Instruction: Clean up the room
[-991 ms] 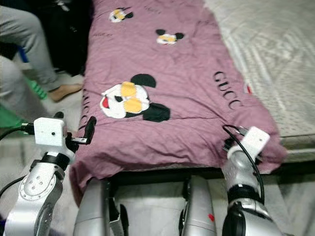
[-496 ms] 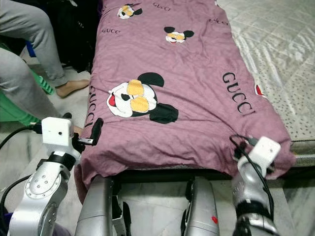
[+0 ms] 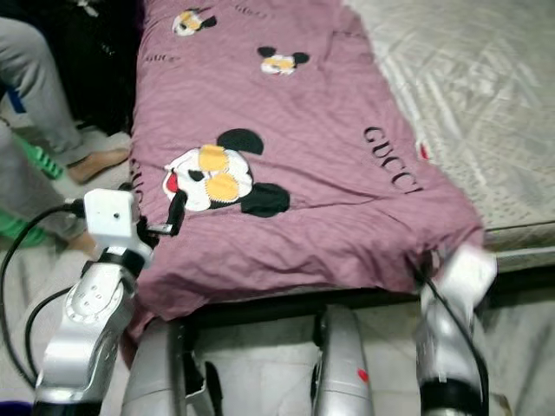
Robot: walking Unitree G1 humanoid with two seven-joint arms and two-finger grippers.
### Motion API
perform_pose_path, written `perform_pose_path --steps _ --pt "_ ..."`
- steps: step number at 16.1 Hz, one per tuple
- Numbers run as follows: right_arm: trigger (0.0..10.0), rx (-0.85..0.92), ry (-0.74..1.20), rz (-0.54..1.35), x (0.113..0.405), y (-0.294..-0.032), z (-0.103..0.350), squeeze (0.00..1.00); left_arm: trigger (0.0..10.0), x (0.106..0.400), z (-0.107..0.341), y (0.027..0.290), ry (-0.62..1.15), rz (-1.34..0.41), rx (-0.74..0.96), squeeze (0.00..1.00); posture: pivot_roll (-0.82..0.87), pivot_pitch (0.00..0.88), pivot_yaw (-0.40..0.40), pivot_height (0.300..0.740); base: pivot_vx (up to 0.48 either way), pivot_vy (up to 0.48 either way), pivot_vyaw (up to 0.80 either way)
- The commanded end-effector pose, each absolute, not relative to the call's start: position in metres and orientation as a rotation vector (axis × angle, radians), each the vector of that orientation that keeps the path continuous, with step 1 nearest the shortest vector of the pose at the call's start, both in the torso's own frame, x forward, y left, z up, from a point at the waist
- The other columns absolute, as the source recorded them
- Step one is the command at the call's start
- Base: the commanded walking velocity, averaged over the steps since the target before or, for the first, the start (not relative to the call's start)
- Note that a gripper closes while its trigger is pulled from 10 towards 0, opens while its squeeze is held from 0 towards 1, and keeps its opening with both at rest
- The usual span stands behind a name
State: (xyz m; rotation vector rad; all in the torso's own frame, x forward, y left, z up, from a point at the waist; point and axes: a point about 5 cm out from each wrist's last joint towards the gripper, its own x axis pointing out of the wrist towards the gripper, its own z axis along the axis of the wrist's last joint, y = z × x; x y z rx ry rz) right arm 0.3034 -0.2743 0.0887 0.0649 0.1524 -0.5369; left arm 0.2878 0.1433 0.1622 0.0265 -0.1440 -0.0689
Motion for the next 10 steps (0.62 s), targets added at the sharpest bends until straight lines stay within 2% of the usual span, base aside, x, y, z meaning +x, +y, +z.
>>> perform_pose_path --steps 1,4,5,7,8,10 --pt "10.0 -0.017 0.053 -0.472 0.312 -0.262 0.111 0.0 10.0 0.289 0.16 0.149 -0.153 -0.036 0.027 0.0 -0.04 0.095 0.024 0.564 0.0 0.0 0.0" --pt "10.0 -0.185 -0.143 -0.467 0.325 -0.244 0.159 0.0 10.0 0.301 0.167 0.15 -0.207 -0.015 0.023 0.0 -0.06 0.03 0.018 0.564 0.0 0.0 0.0" --pt "10.0 -0.168 -0.177 -0.454 0.329 -0.236 0.167 0.0 10.0 0.305 0.17 0.151 -0.227 -0.006 0.022 0.0 -0.07 0.0 0.016 0.564 0.0 0.0 0.0" --pt "10.0 -0.115 -0.195 -0.407 0.335 -0.225 0.172 0.0 10.0 0.311 0.172 0.15 -0.251 0.0 0.02 0.0 -0.08 0.0 0.01 0.564 0.0 0.0 0.0" --pt "10.0 -0.029 -0.204 -0.34 0.338 -0.216 0.175 0.0 10.0 0.313 0.176 0.149 -0.278 0.0 0.018 0.0 -0.08 0.0 0.009 0.564 0.0 0.0 0.0" --pt "10.0 -0.001 -0.22 -0.278 0.342 -0.206 0.178 0.0 10.0 0.319 0.177 0.15 -0.299 0.01 0.014 0.0 -0.09 0.0 0.004 0.574 0.0 0.0 0.0"
